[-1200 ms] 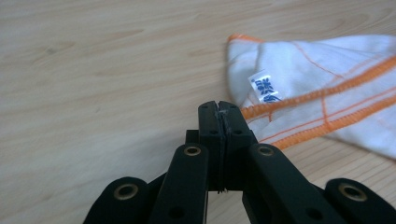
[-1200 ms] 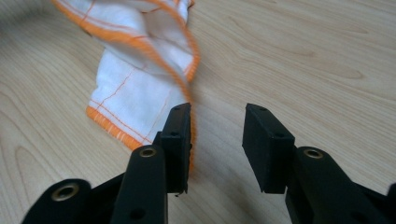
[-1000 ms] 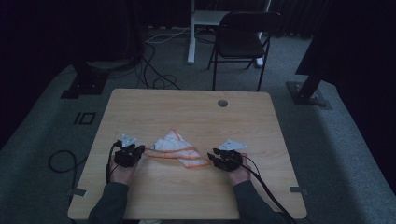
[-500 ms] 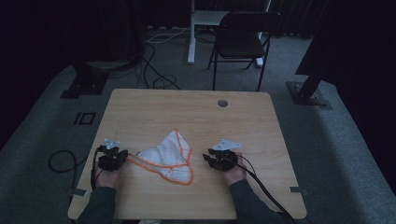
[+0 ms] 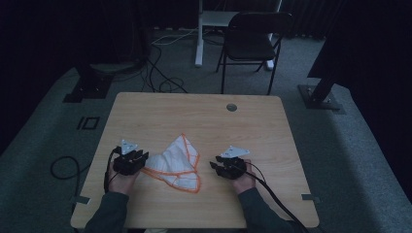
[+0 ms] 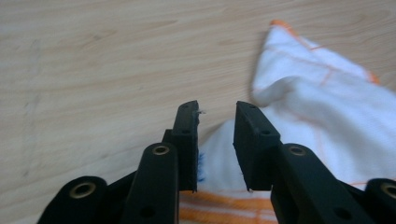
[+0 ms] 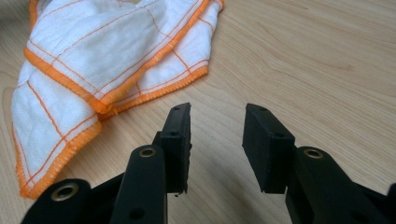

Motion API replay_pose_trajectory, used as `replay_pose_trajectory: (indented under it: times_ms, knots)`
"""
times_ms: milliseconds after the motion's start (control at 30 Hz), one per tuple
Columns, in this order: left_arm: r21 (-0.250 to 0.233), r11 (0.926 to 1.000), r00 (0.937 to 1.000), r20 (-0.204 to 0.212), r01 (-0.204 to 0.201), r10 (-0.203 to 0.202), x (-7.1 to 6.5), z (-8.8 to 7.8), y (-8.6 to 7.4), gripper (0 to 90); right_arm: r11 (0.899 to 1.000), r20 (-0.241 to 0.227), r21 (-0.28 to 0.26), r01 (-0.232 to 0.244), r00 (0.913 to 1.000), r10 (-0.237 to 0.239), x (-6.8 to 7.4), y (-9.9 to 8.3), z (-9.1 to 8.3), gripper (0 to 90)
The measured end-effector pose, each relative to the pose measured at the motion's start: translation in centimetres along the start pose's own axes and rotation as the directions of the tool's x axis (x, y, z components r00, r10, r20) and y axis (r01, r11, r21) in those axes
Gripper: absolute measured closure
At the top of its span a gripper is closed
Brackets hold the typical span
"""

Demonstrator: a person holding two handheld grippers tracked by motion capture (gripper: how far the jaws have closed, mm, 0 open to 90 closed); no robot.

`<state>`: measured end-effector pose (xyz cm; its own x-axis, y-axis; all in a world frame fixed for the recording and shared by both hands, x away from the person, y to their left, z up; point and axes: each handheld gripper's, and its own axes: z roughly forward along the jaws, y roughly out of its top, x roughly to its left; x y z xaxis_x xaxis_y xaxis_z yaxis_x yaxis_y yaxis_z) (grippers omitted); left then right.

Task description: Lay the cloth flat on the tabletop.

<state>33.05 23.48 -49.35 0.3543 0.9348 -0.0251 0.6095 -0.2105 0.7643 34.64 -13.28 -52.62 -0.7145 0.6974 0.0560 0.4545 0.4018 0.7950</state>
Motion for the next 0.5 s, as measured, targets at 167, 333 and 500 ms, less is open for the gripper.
replay_pose_trajectory:
  times_ms: [167, 333, 500]
  knots:
    - [-0.01, 0.9988, 0.9978, 0.044, -0.048, 0.048, -1.8, 0.3, 1.0, 69.4, 1.0, -0.001, 0.0, 0.002, 1.0, -0.002, 0.1, 0.0, 0.0, 60.9]
    - [-0.021, 0.9965, 0.9929, 0.086, -0.081, 0.082, -3.3, 0.7, 1.6, 67.9, 1.0, 0.0, 0.003, 0.007, 1.0, -0.007, 0.2, -0.1, -0.1, 60.3]
    - [-0.041, 0.9927, 0.9842, 0.132, -0.114, 0.118, -4.6, 1.0, 2.0, 65.8, 1.0, -0.001, 0.008, 0.007, 1.0, -0.007, 0.2, -0.3, -0.1, 59.3]
